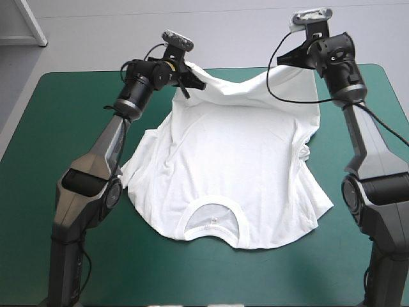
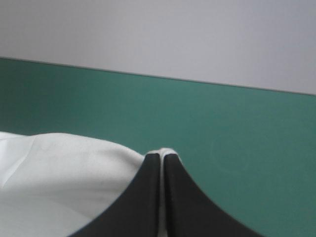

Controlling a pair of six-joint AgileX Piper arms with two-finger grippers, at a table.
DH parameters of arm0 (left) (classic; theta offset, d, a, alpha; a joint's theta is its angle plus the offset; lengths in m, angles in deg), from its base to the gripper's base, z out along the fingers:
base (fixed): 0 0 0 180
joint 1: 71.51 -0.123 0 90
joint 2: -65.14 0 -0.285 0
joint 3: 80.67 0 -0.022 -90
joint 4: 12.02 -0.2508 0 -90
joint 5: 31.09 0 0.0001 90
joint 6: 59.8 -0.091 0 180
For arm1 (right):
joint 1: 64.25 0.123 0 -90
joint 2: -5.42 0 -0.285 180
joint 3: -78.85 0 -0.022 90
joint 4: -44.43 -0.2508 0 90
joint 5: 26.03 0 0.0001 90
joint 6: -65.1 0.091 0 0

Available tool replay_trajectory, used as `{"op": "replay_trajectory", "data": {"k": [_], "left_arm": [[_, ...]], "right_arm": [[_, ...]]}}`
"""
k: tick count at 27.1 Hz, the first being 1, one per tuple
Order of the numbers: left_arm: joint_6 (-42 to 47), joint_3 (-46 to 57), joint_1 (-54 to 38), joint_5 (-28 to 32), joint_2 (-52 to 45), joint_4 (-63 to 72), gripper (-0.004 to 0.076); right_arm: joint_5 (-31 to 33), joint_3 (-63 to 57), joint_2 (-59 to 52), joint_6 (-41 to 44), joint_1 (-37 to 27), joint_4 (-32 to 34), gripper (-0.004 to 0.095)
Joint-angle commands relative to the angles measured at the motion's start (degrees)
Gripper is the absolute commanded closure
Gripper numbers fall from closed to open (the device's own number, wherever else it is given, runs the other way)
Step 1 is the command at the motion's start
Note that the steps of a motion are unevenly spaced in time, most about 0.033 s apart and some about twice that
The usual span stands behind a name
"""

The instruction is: Fold the cloth

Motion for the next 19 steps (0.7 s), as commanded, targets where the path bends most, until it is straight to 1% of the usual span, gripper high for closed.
{"op": "replay_trajectory", "data": {"k": [1,6,7,8,9,10,12,13,14,15,16,17,18,19], "left_arm": [[-0.03,-1.47,0.10,7.59,0.47,0.57,0.0734],[-0.03,-1.47,-0.40,11.51,4.71,0.83,0.0724],[-0.60,-1.47,-0.48,11.76,4.72,1.37,0.0707],[-1.72,-1.47,-0.54,11.83,4.72,2.07,0.0658],[-2.19,-1.47,-0.54,12.02,4.72,2.16,0.0608],[-2.32,-1.47,-0.54,12.06,4.61,2.31,0.0528],[-2.32,-1.73,-0.54,11.92,4.16,2.31,0.0316],[-2.32,-1.84,-0.54,11.67,3.56,1.89,0.0204],[-2.32,-1.84,-0.54,10.90,2.91,1.17,0.0108],[-2.08,-1.84,-0.54,10.04,2.00,0.53,0.0046],[-2.08,-2.24,-0.54,6.99,0.00,-0.68,-0.0006],[-1.90,-2.38,-0.54,5.48,-0.92,-1.27,0.0000],[-0.18,-3.14,-0.54,0.89,-3.47,-3.09,0.0003],[-0.17,-3.59,-0.54,-1.86,-4.58,-3.20,0.0003]], "right_arm": [[-2.99,1.52,1.64,0.02,-0.42,1.94,0.0926],[-2.53,1.52,7.94,0.52,-1.33,0.57,0.0920],[-2.45,1.52,8.78,0.40,-1.48,-0.30,0.0902],[-2.45,1.52,9.32,-0.06,-1.98,-0.90,0.0864],[-2.15,1.52,9.83,-0.50,-2.41,-2.25,0.0805],[-2.16,1.52,9.93,-1.24,-3.04,-4.23,0.0721],[-1.63,1.52,9.93,-1.64,-4.17,-7.53,0.0521],[-1.19,1.72,9.79,-1.64,-4.77,-8.62,0.0395],[-0.13,2.18,9.46,-1.64,-5.14,-9.01,0.0300],[1.25,2.31,9.10,-1.85,-5.27,-9.01,0.0195],[3.84,3.12,7.61,-3.06,-5.38,-8.72,0.0055],[5.11,3.28,6.56,-3.59,-5.38,-8.47,0.0026],[7.95,3.39,3.88,-4.14,-5.38,-8.46,0.0022],[9.60,3.39,2.64,-4.49,-5.38,-8.59,0.0021]]}}
